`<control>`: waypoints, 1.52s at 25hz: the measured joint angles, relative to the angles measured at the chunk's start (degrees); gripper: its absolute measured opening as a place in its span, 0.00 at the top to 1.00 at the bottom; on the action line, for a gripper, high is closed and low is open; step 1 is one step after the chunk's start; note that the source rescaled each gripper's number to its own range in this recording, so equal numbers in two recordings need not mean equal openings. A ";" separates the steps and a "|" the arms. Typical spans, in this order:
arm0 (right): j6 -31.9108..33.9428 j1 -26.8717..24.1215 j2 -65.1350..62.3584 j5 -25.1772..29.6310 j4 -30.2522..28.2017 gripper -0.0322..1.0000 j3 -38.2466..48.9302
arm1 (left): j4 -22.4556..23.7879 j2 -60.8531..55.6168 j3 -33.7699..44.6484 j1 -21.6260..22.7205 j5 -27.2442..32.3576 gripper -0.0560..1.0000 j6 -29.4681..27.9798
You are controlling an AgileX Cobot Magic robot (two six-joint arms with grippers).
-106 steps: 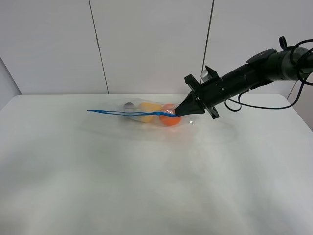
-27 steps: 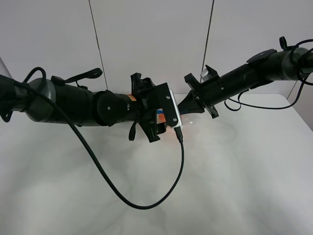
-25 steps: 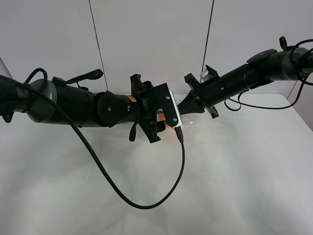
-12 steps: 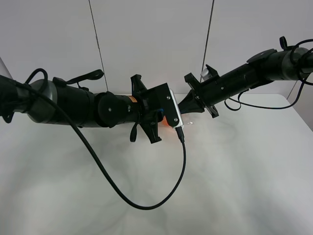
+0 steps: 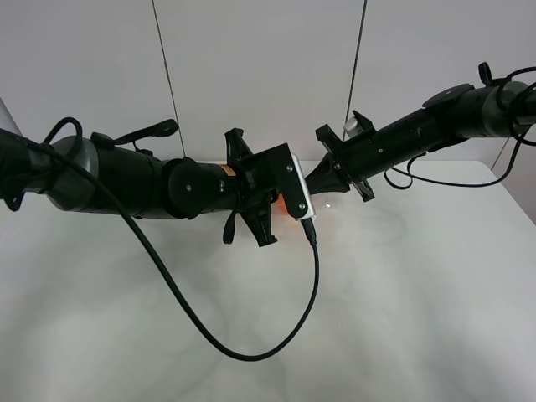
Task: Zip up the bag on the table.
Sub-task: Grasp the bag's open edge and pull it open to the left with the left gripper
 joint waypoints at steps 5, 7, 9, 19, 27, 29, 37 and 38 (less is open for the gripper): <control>0.05 0.00 0.00 0.00 0.25 0.97 0.00 | 0.22 0.00 0.00 0.13 -1.04 0.94 2.14; 0.05 0.00 0.00 -0.07 0.64 0.97 -0.07 | 0.36 0.00 0.00 0.67 -1.05 0.94 3.47; 0.05 0.07 0.00 -0.14 1.07 0.97 -0.19 | 0.42 0.00 0.00 1.26 -1.05 0.94 4.31; 0.05 0.07 0.00 -0.41 1.67 0.97 -0.19 | 0.65 0.00 0.59 5.09 -1.05 0.95 8.13; 0.05 0.07 0.00 -0.36 1.49 0.97 -0.19 | 0.78 0.00 4.98 9.81 -5.50 0.95 10.01; 0.05 0.07 0.00 -0.36 1.49 0.97 -0.19 | 0.89 0.00 6.11 11.18 -6.82 0.95 10.09; 0.05 0.07 0.00 -0.20 1.49 0.97 -0.19 | 4.20 0.00 6.60 17.09 -8.58 0.95 10.15; 0.05 0.07 0.00 -0.20 1.49 0.97 -0.19 | 4.71 0.00 6.60 18.00 -8.58 0.95 10.15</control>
